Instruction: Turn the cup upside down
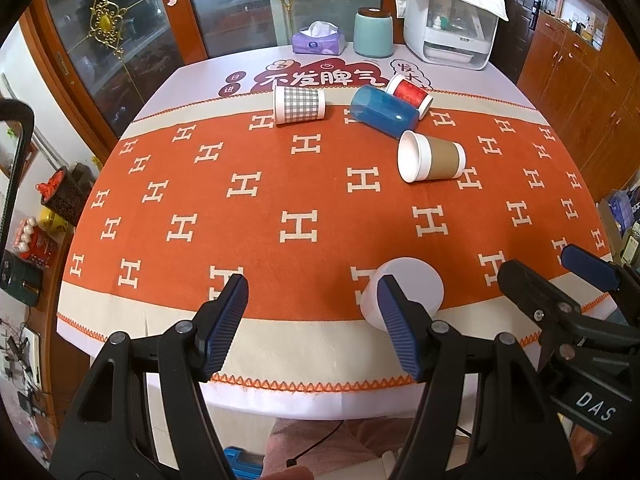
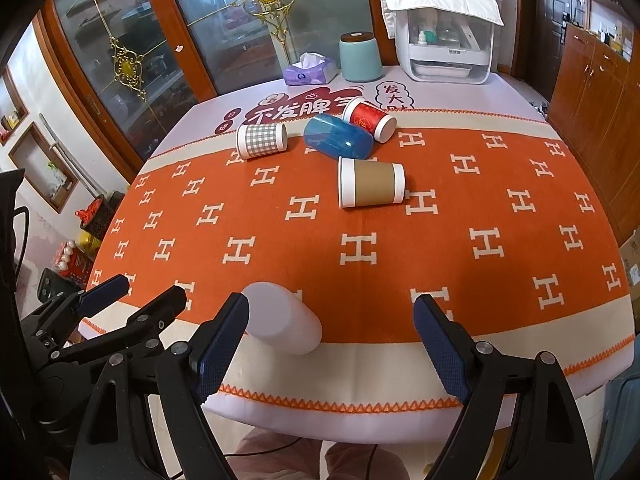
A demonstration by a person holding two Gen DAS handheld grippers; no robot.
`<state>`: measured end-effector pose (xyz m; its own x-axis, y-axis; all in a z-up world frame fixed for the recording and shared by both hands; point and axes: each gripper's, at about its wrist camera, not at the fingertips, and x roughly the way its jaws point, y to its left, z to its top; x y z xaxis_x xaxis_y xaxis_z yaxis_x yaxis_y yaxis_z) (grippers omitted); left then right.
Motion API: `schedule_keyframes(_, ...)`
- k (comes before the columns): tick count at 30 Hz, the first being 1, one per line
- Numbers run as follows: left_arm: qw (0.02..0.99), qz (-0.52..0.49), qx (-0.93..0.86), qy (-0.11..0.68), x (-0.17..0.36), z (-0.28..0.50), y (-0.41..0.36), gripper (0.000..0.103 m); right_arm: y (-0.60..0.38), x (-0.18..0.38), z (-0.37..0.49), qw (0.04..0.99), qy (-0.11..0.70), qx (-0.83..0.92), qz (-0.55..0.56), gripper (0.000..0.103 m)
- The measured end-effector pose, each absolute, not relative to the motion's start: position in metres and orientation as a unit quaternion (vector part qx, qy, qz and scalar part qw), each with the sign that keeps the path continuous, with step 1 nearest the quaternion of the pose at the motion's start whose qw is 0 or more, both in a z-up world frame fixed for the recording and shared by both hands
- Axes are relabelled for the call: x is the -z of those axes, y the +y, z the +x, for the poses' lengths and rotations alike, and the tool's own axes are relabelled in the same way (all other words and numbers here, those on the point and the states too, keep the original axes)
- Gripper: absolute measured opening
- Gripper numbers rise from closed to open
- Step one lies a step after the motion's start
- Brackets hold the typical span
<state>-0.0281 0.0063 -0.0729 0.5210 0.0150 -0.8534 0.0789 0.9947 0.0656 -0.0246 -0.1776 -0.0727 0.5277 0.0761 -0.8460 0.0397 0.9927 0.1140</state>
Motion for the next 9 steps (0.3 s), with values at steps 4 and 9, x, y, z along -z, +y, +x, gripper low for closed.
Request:
schedule_keyframes(4, 0.871, 0.048, 0.019, 0.489, 0.0726, -0.0285, 0.0064, 0.064, -0.1770, 0.0747, -0.0263, 0.871, 0.487, -0.011, 0.061, 0.086)
schedule_keyframes(9, 0.871, 0.048, 0.018, 0.489, 0.0729, -0.0293, 0.0069, 0.064, -0.1752, 0.0760, -0.0282, 0.871, 0.488, -0.011, 0.062, 0.086)
